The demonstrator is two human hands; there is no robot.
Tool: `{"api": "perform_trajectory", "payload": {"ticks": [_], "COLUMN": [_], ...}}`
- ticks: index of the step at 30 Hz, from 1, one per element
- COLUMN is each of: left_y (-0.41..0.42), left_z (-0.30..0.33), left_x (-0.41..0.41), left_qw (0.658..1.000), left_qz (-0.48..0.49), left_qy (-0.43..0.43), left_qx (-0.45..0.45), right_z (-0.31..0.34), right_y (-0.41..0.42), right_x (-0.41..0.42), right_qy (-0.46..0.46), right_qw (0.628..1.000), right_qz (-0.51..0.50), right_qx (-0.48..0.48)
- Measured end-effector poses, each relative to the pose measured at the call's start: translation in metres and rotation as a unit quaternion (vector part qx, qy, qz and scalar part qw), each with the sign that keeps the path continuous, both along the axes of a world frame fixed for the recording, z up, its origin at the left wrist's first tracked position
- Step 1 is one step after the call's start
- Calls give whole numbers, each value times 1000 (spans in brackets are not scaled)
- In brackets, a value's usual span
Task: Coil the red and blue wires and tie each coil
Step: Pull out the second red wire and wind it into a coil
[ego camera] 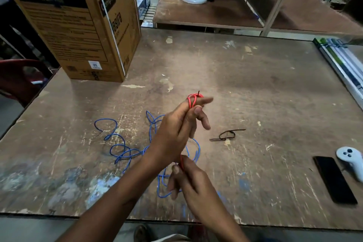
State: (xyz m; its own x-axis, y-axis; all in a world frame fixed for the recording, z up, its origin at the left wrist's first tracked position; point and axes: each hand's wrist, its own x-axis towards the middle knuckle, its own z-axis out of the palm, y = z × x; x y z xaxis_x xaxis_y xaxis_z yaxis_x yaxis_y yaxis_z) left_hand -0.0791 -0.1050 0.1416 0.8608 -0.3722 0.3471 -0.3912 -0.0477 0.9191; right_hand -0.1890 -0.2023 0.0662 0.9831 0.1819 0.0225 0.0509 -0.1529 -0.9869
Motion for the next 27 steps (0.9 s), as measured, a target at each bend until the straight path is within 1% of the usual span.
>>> {"api": "perform_trajectory", "payload": {"ticks": [2,3,4,6,8,9,10,12,14,16,19,22,24,26,27], "left_y": [3,5,7,13,18,19,19,15,10,9,9,9,9,9,8], "left_z": [-8,-14,-21,-33,-40,-42,-41,-40,-39,-37,-31,-15,-5,2,4], "left_x": [9,14,19,26,26,22,16,3,-9,-16,-24,-26,-21,-15,-13], "left_qw": [991,982,979,979,982,984,988,997,998,993,990,987,987,990,994], "left_qz": [61,82,91,85,60,39,17,-19,-47,-78,-108,-107,-93,-66,-44], "left_qy": [-90,-121,-126,-103,-77,-64,-45,0,49,83,80,79,74,59,46], "left_qx": [83,115,133,151,163,162,145,77,15,-18,-43,-88,-112,-109,-92], "right_z": [16,24,31,49,70,81,92,111,116,105,70,28,8,0,0], "right_y": [-9,-13,-18,-28,-40,-45,-49,-53,-57,-60,-58,-41,-23,-7,-1], "right_x": [-12,-17,-20,-21,-13,-6,3,25,54,83,106,86,54,16,-1], "right_qy": [4,13,28,49,37,15,-14,-68,-100,-95,-44,-5,20,51,66], "right_qw": [999,998,994,987,985,985,987,988,983,975,968,977,986,993,994], "right_qz": [23,39,56,60,18,-4,-22,-66,-126,-180,-224,-174,-129,-68,-38], "right_qx": [29,53,84,138,169,169,158,123,90,85,101,120,104,85,83]}}
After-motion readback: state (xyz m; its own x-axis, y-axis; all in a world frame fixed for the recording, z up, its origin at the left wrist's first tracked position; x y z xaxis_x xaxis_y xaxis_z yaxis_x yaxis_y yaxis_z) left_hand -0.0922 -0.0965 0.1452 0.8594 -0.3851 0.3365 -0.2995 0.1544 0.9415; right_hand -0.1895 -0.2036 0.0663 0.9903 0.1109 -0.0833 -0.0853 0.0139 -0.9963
